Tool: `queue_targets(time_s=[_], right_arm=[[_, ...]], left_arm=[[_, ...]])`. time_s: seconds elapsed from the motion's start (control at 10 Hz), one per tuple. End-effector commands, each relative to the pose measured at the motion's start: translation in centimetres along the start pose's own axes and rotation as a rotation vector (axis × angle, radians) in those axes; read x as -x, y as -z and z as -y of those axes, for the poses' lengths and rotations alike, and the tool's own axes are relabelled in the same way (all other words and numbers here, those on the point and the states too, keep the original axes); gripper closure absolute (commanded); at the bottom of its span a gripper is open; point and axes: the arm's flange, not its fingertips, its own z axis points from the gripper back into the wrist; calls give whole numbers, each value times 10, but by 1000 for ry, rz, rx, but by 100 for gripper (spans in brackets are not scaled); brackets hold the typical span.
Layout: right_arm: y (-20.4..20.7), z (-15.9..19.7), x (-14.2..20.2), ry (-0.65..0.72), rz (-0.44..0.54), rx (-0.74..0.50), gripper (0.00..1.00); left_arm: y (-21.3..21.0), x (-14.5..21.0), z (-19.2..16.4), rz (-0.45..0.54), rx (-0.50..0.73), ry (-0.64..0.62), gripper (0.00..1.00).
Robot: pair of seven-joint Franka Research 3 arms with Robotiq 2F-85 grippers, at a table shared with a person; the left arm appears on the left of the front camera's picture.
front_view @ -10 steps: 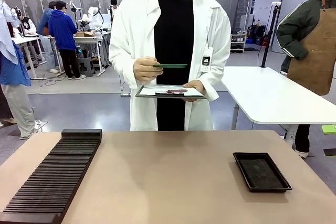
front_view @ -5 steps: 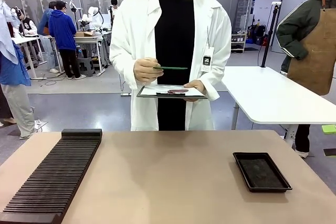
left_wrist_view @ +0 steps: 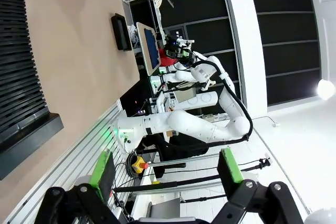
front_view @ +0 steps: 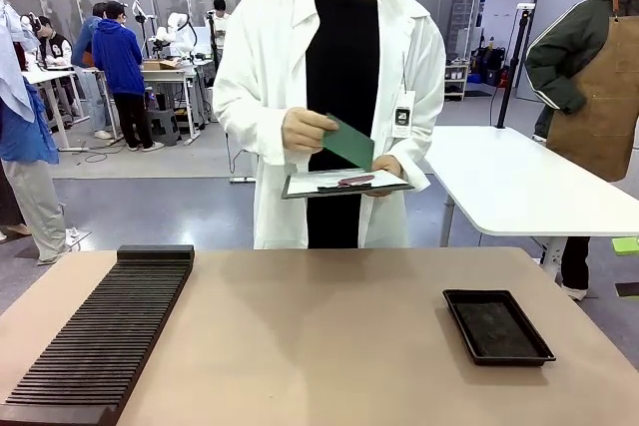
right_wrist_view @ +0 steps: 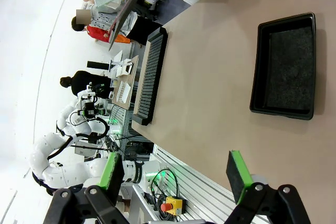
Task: Inspect the PCB.
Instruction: Pick up the Blank PCB that the human is holding.
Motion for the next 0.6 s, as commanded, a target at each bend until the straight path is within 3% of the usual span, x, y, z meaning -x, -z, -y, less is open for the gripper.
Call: queue_targets(time_s=[0.0, 0.5], right_arm=[[-1, -1, 0, -8, 1, -11, 0], [-1, -1, 0, -8, 1, -11, 0]], left_arm=[[0, -1, 5, -3, -13, -9, 0], [0, -1, 5, -3, -13, -9, 0]])
